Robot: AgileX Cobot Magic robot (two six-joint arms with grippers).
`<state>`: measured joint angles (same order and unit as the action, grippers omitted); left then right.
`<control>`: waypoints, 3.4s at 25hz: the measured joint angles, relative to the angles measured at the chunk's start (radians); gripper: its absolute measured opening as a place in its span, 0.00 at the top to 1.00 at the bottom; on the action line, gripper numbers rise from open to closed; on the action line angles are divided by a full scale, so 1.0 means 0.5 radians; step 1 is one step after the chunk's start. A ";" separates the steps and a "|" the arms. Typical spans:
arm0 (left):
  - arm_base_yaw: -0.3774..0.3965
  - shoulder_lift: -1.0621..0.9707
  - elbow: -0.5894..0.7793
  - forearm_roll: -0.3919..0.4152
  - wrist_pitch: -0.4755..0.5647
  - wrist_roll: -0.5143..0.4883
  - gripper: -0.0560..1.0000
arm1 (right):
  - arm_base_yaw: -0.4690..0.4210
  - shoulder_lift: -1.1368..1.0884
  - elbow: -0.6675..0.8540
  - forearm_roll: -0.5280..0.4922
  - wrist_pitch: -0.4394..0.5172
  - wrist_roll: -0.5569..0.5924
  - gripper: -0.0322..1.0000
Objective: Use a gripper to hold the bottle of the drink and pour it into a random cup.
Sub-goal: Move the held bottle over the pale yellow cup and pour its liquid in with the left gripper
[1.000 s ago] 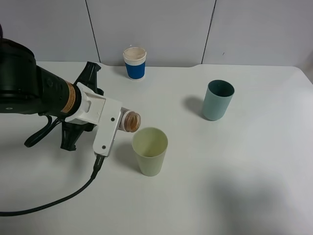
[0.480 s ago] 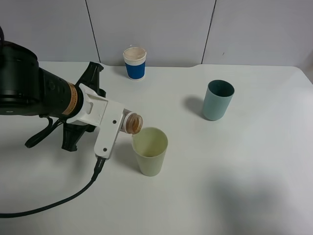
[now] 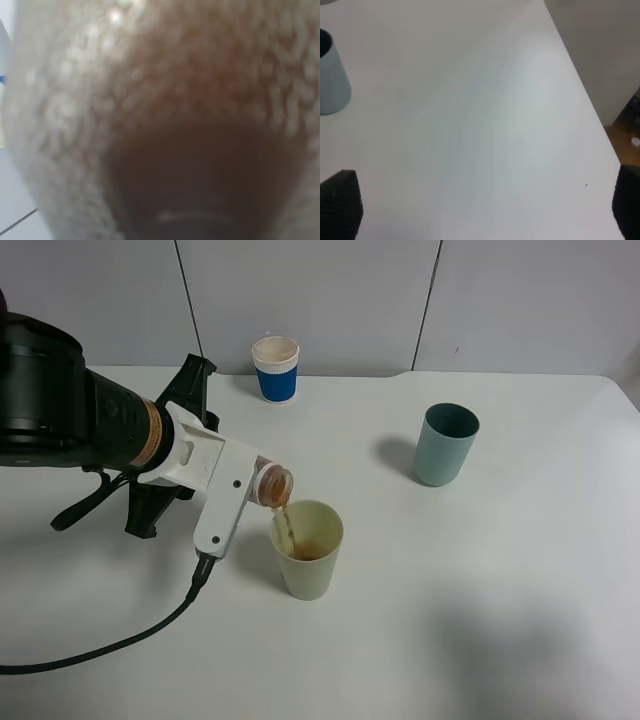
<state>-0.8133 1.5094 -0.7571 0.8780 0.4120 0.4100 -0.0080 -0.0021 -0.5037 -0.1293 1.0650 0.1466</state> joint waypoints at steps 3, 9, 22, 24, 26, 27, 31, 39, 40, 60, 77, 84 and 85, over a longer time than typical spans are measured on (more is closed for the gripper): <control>0.000 0.000 0.000 0.008 0.004 -0.004 0.63 | 0.000 0.000 0.000 0.000 0.000 0.000 0.00; -0.024 0.000 -0.006 0.098 0.056 -0.064 0.63 | 0.000 0.000 0.000 0.000 0.000 0.000 0.00; -0.051 0.000 -0.010 0.175 0.081 -0.089 0.63 | 0.000 0.000 0.000 0.000 0.000 0.000 0.00; -0.070 0.000 -0.010 0.177 0.096 -0.089 0.63 | 0.000 0.000 0.000 0.000 0.000 0.000 0.00; -0.070 0.000 -0.012 0.179 0.100 -0.097 0.63 | 0.000 0.000 0.000 0.000 0.000 0.000 0.00; -0.070 0.000 -0.012 0.186 0.106 -0.102 0.63 | 0.000 0.000 0.000 0.000 0.000 0.000 0.00; -0.070 0.000 -0.014 0.204 0.106 -0.142 0.63 | 0.000 0.000 0.000 0.000 0.000 0.000 0.00; -0.070 0.000 -0.014 0.257 0.106 -0.156 0.63 | 0.000 0.000 0.000 0.000 0.000 0.000 0.00; -0.070 0.000 -0.014 0.259 0.106 -0.156 0.63 | 0.000 0.000 0.000 0.000 0.000 0.000 0.00; -0.188 0.000 -0.060 0.388 0.202 -0.161 0.63 | 0.000 0.000 0.000 0.000 0.000 0.000 0.00; -0.188 0.000 -0.060 0.494 0.214 -0.163 0.63 | 0.000 0.000 0.000 0.000 0.000 0.000 0.00; -0.188 0.000 -0.060 0.543 0.214 -0.163 0.63 | 0.000 0.000 0.000 0.000 0.000 0.000 0.00; -0.188 0.000 -0.060 0.550 0.214 -0.165 0.63 | 0.000 0.000 0.000 0.000 0.000 0.000 0.00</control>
<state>-0.9075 1.5094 -0.7869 1.1530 0.5192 0.3276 -0.0080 -0.0021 -0.5037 -0.1293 1.0650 0.1466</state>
